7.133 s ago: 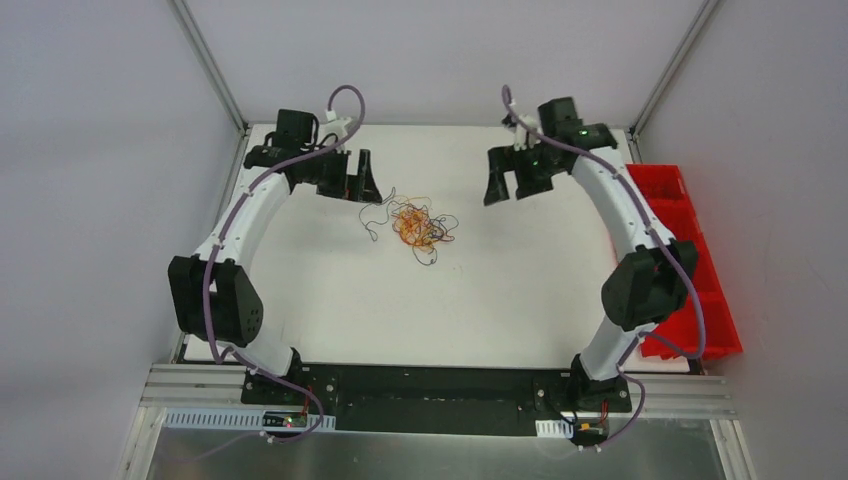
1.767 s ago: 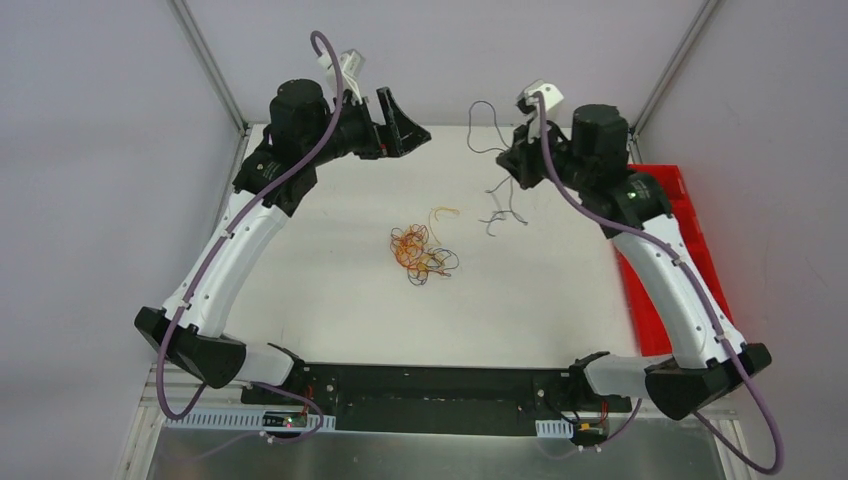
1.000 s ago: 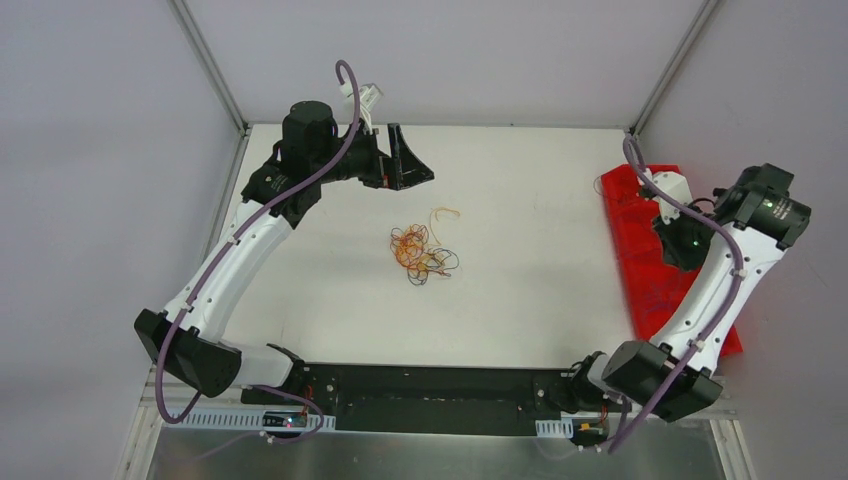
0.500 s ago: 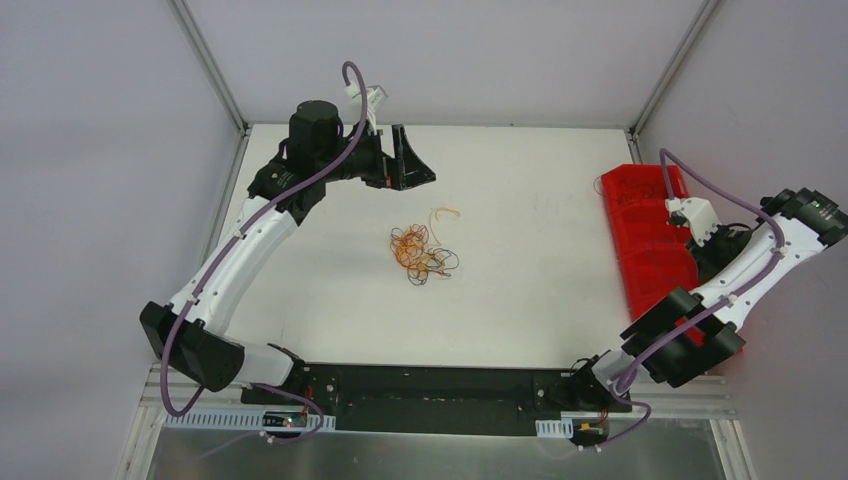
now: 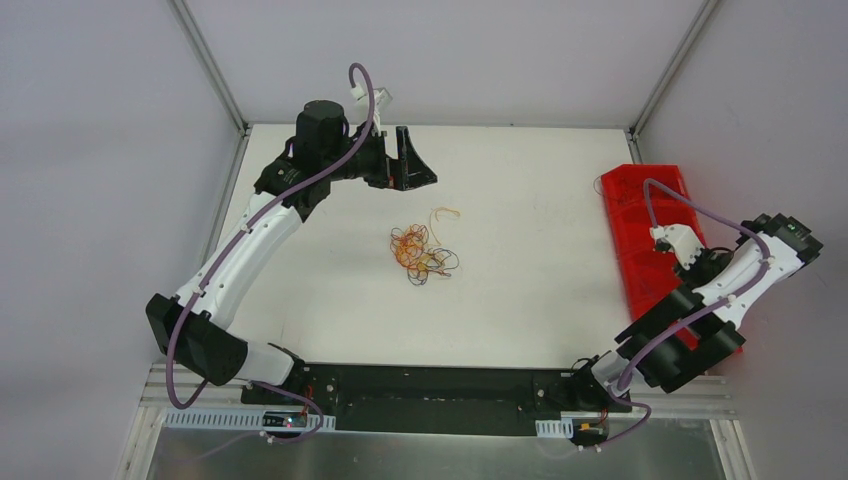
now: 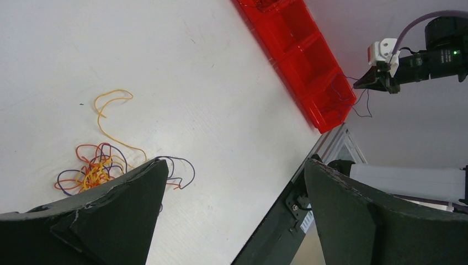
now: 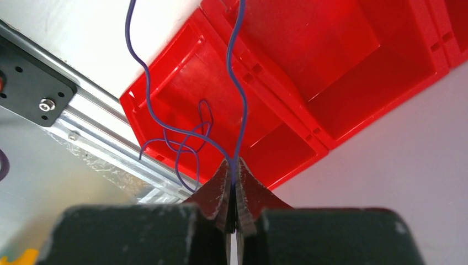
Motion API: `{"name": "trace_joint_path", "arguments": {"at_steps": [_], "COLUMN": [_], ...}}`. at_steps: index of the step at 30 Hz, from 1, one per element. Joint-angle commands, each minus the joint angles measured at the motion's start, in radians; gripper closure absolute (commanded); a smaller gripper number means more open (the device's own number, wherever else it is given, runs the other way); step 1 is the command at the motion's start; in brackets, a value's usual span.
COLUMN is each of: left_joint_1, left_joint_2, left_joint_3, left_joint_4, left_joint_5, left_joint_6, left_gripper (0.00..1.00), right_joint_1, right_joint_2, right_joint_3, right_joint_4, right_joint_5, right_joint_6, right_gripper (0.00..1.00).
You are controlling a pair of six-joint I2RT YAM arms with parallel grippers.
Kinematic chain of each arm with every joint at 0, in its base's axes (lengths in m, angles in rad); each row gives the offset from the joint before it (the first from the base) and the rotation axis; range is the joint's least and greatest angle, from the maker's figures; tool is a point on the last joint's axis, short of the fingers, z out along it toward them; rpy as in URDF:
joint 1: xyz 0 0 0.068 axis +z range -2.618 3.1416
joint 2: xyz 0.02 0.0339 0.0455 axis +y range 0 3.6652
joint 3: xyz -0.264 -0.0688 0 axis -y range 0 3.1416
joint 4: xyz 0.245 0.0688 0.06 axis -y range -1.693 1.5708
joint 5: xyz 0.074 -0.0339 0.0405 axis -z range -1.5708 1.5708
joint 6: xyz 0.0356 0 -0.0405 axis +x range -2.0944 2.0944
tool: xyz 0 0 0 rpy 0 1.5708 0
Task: Untangle the cables
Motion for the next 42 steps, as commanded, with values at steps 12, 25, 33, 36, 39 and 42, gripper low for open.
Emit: {"name": "trace_joint_path", "arguments": {"at_steps": [12, 25, 33, 36, 39, 42], "left_joint_1": [-0.002, -0.002, -0.002, -0.002, -0.001, -0.001], "left_joint_2": [-0.016, 0.000, -0.001, 0.000, -0.001, -0.002], "left_joint_3": [0.026, 0.042, 0.040, 0.040, 0.038, 0.033], "left_joint_4": [-0.001, -0.001, -0.001, -0.001, -0.002, -0.001], "left_joint_5": [0.008, 0.010, 0.009, 0.008, 0.010, 0.011], "left_joint_6": [0.045, 0.043, 0.048, 0.049, 0.053, 0.054], "left_gripper": [0.01, 0.01, 0.01, 0.01, 0.01, 0.01], "right_joint_1": [-0.012, -0.041, -0.044, -0.043, -0.040, -0.011], "right_joint_2": [-0.014, -0.005, -0.018, -0.035, -0.041, -0.024], "right_joint_3": [-0.050, -0.086, -0.073, -0.052, 0.000, 0.105], "right_joint_4": [0.143, 0.216, 0.181, 0.133, 0.037, -0.130], "right_joint_5": [0.187, 0.263, 0.244, 0.182, 0.117, 0.028], "right_joint_6": [-0.589, -0.589, -0.584, -0.576, -0.526, -0.373], "right_gripper": [0.92, 0.84, 0.53, 0.44, 0.40, 0.40]}}
